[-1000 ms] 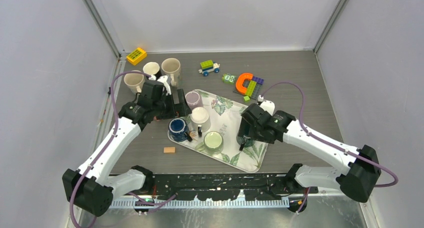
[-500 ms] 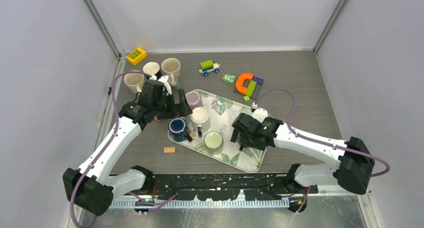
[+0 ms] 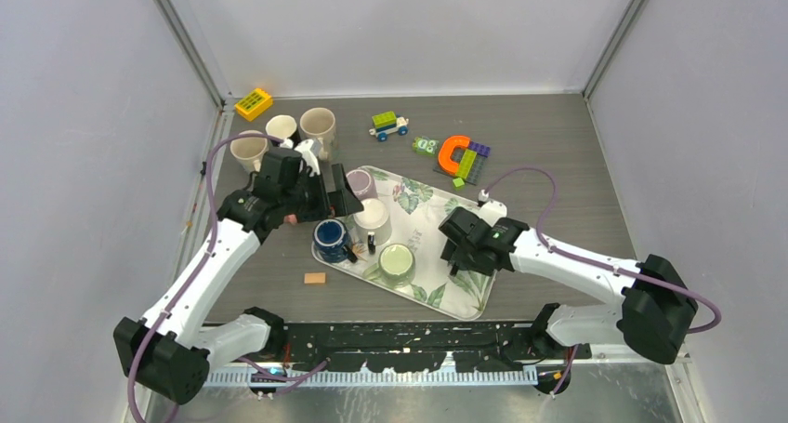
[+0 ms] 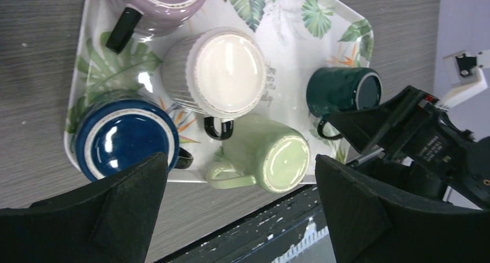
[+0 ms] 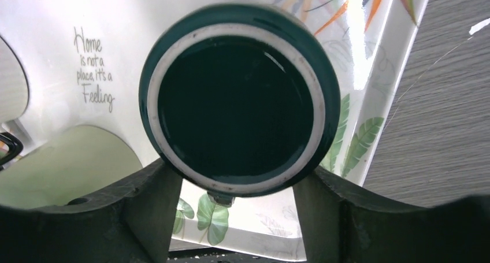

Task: Turn the mug right side up
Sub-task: Turn over the cup on the tray.

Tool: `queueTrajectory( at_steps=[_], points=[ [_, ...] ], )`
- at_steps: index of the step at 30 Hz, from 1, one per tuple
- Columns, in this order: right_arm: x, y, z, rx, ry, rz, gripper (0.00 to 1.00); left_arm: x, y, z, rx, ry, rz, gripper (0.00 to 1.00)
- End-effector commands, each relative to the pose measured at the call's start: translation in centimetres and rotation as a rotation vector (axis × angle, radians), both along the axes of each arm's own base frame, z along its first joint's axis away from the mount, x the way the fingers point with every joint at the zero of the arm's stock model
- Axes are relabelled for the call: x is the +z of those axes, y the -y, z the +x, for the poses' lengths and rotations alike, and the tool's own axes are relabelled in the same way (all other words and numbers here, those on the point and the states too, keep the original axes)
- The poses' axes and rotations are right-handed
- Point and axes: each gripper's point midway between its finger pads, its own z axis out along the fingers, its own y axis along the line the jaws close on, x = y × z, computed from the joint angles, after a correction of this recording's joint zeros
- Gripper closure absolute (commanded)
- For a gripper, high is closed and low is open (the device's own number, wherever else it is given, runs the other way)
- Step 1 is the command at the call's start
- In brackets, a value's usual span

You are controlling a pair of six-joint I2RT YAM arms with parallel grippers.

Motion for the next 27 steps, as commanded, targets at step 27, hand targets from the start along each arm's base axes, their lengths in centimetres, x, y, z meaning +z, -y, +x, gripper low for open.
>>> queueTrajectory(
  at_steps=[27],
  points=[
    [-0.4,1.3,-1.0,0.154,0.018,-0.036,0.67,6.8,4.4,-0.5,-0.088,-0.038,-0.478,0.00]
  ],
)
